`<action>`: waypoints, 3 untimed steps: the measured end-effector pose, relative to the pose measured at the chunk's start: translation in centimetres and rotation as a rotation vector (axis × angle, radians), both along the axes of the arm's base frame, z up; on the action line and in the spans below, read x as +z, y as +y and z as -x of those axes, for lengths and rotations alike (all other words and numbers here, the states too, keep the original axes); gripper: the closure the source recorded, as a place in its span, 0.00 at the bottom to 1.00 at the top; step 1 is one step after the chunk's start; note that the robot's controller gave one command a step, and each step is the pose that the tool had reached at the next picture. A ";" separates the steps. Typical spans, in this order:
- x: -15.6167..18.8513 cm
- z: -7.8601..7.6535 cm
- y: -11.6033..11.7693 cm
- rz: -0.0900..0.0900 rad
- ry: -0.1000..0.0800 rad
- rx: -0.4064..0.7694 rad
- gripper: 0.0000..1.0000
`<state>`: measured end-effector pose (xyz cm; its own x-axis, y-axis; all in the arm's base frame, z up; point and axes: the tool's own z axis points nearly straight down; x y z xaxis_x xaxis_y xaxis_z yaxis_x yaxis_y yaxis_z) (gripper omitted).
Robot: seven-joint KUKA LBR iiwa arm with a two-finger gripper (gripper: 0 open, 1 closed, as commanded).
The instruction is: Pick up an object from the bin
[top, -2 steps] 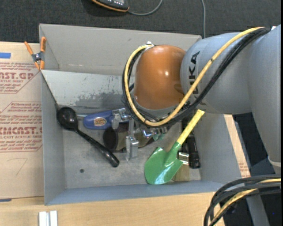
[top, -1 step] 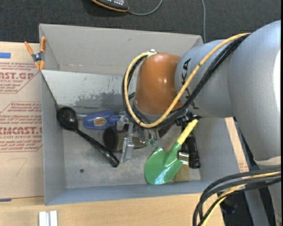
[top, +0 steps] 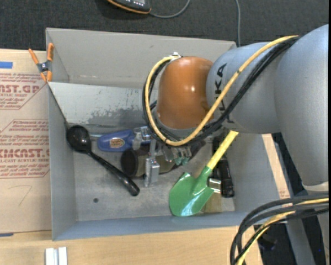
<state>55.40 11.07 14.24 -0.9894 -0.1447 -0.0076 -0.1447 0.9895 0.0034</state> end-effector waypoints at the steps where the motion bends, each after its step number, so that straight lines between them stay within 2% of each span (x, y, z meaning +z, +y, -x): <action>1: -4.7 -0.8 1.0 0.000 0.008 -0.215 0.00; 2: -4.6 -0.8 0.2 -0.001 -0.003 -0.037 1.00; 3: -4.6 -0.8 0.2 -0.001 -0.003 -0.037 1.00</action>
Offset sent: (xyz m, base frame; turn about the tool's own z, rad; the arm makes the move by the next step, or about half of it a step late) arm 0.0080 0.0013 -0.0461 0.0367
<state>56.24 11.26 9.61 -0.9941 -0.1081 -0.0109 -0.1082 0.9941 0.0038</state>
